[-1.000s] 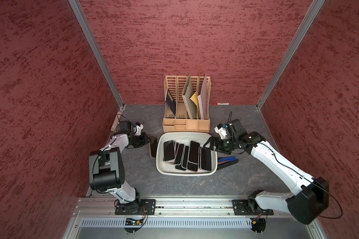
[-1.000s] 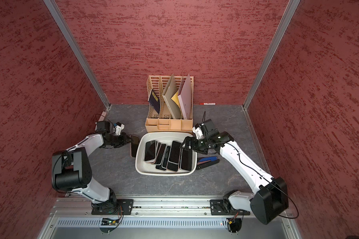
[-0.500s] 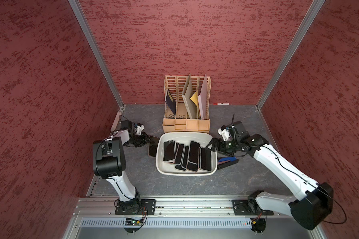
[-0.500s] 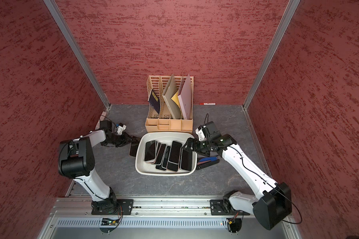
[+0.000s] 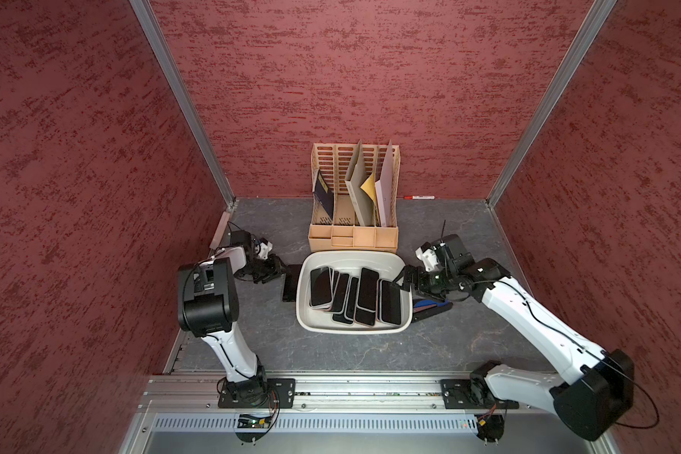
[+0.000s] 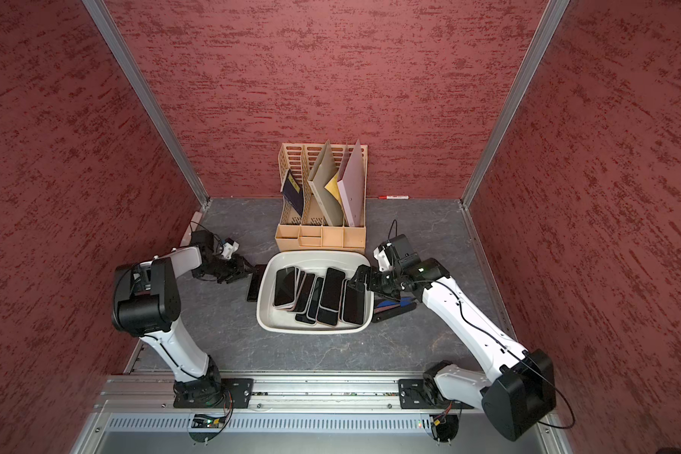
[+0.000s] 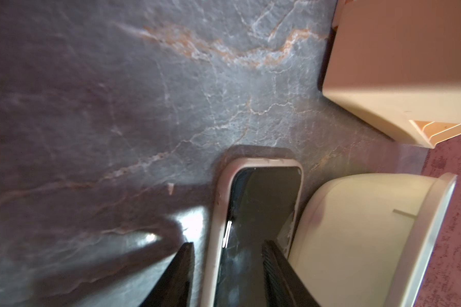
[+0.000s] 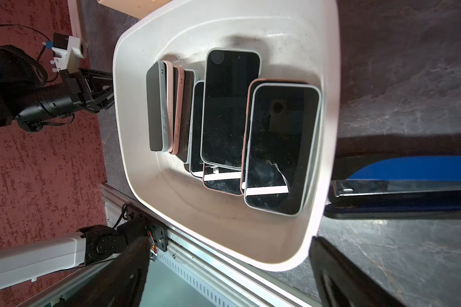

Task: Take the phone out of the storage box
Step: Place the phone at the center of the board, then pick up the phone from the storage box.

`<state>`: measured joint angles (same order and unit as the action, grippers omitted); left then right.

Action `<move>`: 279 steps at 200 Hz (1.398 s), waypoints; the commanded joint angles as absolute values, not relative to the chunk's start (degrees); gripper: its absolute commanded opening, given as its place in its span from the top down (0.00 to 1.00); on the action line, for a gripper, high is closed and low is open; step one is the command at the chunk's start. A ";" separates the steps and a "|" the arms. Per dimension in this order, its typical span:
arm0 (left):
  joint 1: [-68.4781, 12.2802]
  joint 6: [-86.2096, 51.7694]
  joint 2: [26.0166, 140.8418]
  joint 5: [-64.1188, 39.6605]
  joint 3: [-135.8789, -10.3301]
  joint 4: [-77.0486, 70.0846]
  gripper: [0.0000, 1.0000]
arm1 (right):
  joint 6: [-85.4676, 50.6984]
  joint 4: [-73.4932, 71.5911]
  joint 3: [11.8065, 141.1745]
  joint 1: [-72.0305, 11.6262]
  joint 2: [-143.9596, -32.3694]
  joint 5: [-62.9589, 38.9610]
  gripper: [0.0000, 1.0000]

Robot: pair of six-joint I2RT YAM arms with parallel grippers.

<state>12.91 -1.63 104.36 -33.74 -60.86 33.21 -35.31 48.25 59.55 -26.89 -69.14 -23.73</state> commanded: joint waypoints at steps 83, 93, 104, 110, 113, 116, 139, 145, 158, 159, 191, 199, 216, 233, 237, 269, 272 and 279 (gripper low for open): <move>17.68 -7.90 85.87 -28.63 -59.96 35.05 0.01 | -30.29 47.97 63.34 -27.15 -73.92 -24.93 0.02; 17.61 -8.90 82.90 -28.96 -59.37 34.58 0.00 | -29.75 47.77 63.94 -27.13 -74.71 -25.38 0.02; 17.28 -10.29 79.51 -29.52 -58.72 34.16 0.00 | -29.08 47.75 64.69 -27.16 -75.52 -25.71 0.02; 16.86 -11.28 77.71 -30.04 -58.31 33.97 0.00 | -28.65 47.85 65.22 -27.14 -75.90 -25.86 0.02; 16.53 -11.84 76.75 -30.06 -58.13 33.93 0.00 | -28.38 47.88 65.52 -27.09 -76.20 -25.93 0.02; 16.13 -12.45 75.86 -29.90 -57.95 34.08 0.00 | -28.23 47.98 65.76 -27.15 -76.40 -26.01 0.02; 10.51 -16.65 70.10 -27.99 -58.35 37.81 0.00 | -26.75 48.69 67.86 -27.11 -78.08 -25.67 0.02; 7.80 -17.51 68.68 -26.72 -58.59 38.94 0.00 | -26.49 48.57 67.98 -27.16 -78.37 -25.82 0.02; -0.06 -18.79 66.01 -21.33 -59.58 41.85 0.00 | -25.98 47.91 67.77 -27.16 -79.04 -26.18 0.02; -0.87 -18.89 65.83 -20.86 -59.67 42.07 0.00 | -25.96 47.86 67.77 -27.16 -79.07 -26.23 0.02; -17.12 -25.67 65.03 -10.47 -61.69 48.85 0.00 | -25.14 46.95 68.03 -27.16 -81.66 -28.05 0.02; -19.88 -27.56 65.78 -9.02 -62.24 50.40 0.00 | -25.22 46.35 68.03 -27.16 -82.03 -28.40 0.02; -25.64 -30.69 68.18 -5.30 -63.63 53.15 0.00 | -25.31 45.43 67.85 -27.09 -82.70 -29.03 0.02; -29.53 -33.37 70.98 -3.19 -65.13 54.49 0.00 | -25.22 44.97 67.39 -27.08 -82.97 -29.53 0.02; -30.05 -34.31 71.55 -2.94 -65.45 54.74 0.00 | -25.09 44.91 67.21 -27.14 -82.89 -29.62 0.02; -32.58 -42.01 77.65 -1.96 -67.96 56.37 0.00 | -24.45 44.78 65.94 -27.13 -82.11 -29.53 0.02; -32.86 -42.67 78.22 -1.84 -68.16 56.61 0.00 | -24.36 44.82 65.87 -27.15 -82.03 -29.56 0.02; -33.28 -44.11 79.53 -1.59 -68.66 57.02 0.00 | -24.26 44.78 65.61 -27.14 -81.79 -29.48 0.02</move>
